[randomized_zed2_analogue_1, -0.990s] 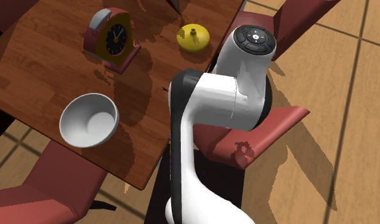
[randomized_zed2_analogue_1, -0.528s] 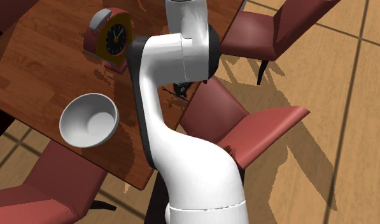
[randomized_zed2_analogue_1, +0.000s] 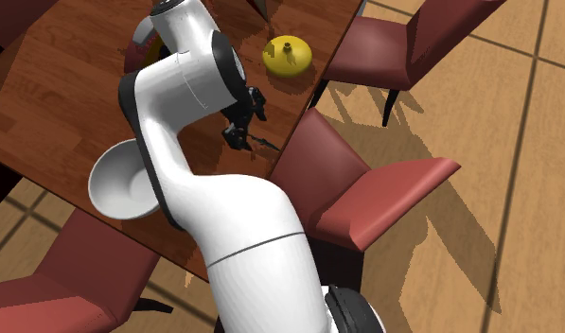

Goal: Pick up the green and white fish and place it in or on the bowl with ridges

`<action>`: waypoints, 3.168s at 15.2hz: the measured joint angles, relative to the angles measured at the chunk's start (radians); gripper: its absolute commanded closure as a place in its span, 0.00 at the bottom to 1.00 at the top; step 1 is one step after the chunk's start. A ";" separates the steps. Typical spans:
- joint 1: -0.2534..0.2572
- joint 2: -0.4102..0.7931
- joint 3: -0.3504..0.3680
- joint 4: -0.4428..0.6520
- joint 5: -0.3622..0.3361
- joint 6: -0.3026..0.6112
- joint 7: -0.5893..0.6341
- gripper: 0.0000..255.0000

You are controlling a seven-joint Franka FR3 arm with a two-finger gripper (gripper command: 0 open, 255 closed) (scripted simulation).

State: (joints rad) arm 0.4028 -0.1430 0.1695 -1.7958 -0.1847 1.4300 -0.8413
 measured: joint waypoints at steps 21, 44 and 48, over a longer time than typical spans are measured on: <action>-0.001 -0.029 -0.007 -0.118 -0.006 0.090 -0.017 1.00; -0.001 0.023 0.001 0.192 -0.020 -0.169 -0.059 1.00; 0.000 0.049 0.005 0.275 -0.027 -0.227 -0.067 1.00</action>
State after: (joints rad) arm 0.4032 -0.0945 0.1747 -1.5207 -0.2117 1.2029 -0.9082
